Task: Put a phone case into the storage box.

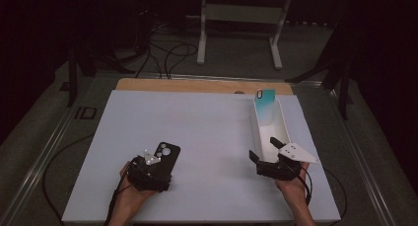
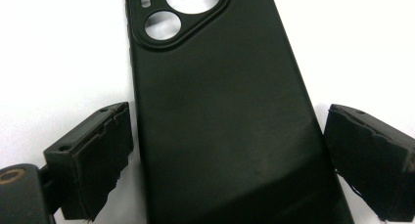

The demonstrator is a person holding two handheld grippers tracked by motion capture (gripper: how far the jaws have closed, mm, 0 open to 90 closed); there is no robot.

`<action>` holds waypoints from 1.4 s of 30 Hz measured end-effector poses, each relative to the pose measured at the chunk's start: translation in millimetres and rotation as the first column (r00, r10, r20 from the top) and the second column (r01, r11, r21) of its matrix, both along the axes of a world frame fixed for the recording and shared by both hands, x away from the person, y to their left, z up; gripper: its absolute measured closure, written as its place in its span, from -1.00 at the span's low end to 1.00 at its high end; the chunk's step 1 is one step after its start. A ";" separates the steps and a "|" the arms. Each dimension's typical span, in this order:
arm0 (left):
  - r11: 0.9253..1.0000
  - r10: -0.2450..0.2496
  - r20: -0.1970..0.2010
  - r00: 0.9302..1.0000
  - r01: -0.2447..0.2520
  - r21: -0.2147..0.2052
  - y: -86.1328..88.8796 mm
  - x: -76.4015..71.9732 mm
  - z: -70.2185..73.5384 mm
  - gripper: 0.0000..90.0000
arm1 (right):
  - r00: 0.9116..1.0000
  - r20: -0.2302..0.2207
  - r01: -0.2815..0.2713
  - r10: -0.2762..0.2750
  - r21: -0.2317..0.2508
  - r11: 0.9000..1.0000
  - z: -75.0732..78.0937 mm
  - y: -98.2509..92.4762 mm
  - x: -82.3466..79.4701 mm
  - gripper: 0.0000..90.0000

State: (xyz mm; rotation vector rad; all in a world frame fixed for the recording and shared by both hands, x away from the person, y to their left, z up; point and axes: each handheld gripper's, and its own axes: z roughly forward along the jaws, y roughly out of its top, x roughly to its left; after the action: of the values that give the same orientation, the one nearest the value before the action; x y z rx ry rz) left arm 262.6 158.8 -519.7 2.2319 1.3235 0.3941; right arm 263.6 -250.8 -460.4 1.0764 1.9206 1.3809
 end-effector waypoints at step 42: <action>0.997 0.048 0.141 0.989 -0.038 -0.071 4.3 7.3 39.1 -0.60 | 0.988 -0.103 -0.113 0.119 0.065 0.991 16.5 27.9 16.0 -0.78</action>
State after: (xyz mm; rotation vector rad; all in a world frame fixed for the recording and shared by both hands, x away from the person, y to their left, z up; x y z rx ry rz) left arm 269.8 163.2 -480.6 2.0817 1.2919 0.5069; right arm 279.6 -222.9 -443.9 1.1018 2.0594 1.4791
